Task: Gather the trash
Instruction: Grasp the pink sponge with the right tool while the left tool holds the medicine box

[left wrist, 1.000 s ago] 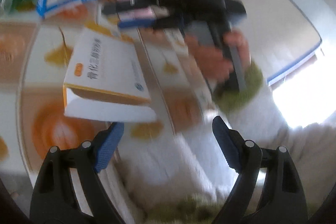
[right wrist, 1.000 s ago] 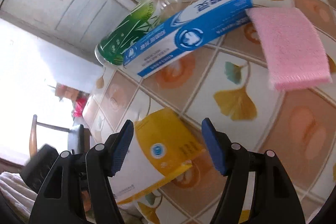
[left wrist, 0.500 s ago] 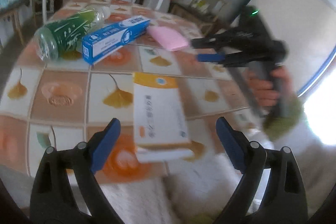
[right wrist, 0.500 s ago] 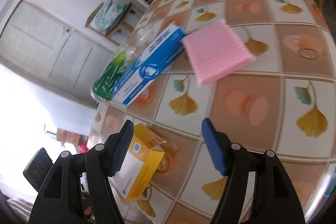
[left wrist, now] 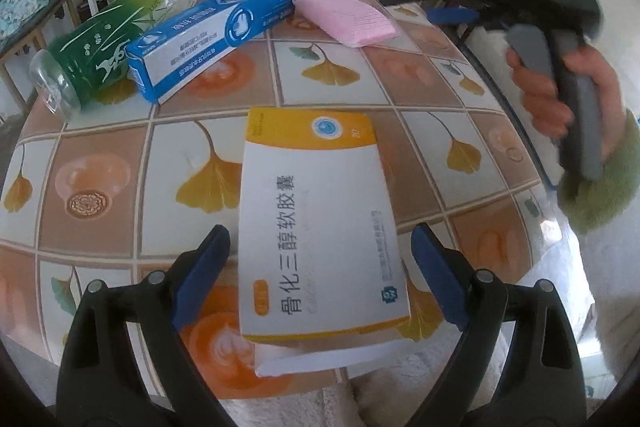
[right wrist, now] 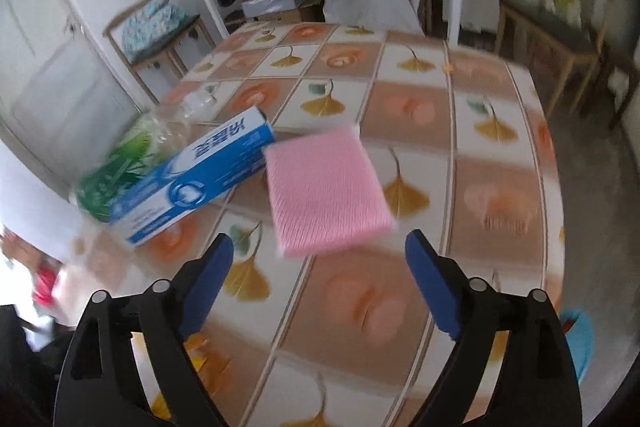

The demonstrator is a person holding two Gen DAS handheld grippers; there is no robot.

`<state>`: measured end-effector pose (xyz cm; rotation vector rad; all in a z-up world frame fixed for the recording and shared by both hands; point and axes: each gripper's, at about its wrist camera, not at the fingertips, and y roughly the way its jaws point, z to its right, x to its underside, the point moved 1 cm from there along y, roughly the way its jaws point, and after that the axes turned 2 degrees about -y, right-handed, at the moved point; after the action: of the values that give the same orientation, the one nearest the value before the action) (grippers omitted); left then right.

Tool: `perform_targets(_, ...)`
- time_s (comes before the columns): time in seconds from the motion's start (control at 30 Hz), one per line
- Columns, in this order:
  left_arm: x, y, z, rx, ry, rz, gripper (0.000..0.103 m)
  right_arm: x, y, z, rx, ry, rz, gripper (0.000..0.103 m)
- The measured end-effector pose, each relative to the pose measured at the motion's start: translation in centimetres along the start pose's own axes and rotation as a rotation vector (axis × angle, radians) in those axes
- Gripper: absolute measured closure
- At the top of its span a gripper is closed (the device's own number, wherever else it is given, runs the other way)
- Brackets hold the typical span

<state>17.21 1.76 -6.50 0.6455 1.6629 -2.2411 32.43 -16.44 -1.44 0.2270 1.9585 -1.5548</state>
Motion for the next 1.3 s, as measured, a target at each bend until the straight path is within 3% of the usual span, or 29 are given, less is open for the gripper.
perform_targets(0.23, -0.2, 0.0, -0.1, -0.005, -0.011, -0.005, 0.028, -3.3, 5.2, -2.1, 0.062, -0.164, -0.075, 0.014)
perform_targets(0.47, -0.1, -0.4, -0.4, -0.008, -0.020, -0.001, 0.036, -4.1, 8.8, -1.6, 0.053, -0.137, -0.197, 0.014)
perform_targets(0.63, 0.0, -0.5, -0.6, -0.008, -0.034, 0.004, 0.036, -3.1, 8.2, -1.0, 0.021, -0.076, -0.203, 0.016)
perform_targets(0.67, 0.0, -0.5, -0.7, -0.009, -0.038, 0.005, 0.036, -2.7, 7.8, -0.8, 0.010, -0.058, -0.202, 0.021)
perform_targets(0.97, 0.0, -0.7, -0.7, -0.004, -0.062, -0.002, 0.035, 2.3, 3.8, -0.5, 0.047, -0.025, -0.213, 0.022)
perform_targets(1.3, 0.2, -0.9, -0.7, -0.013, -0.073, -0.011, 0.030, 9.8, -1.4, -0.4, 0.013, 0.062, -0.190, 0.022)
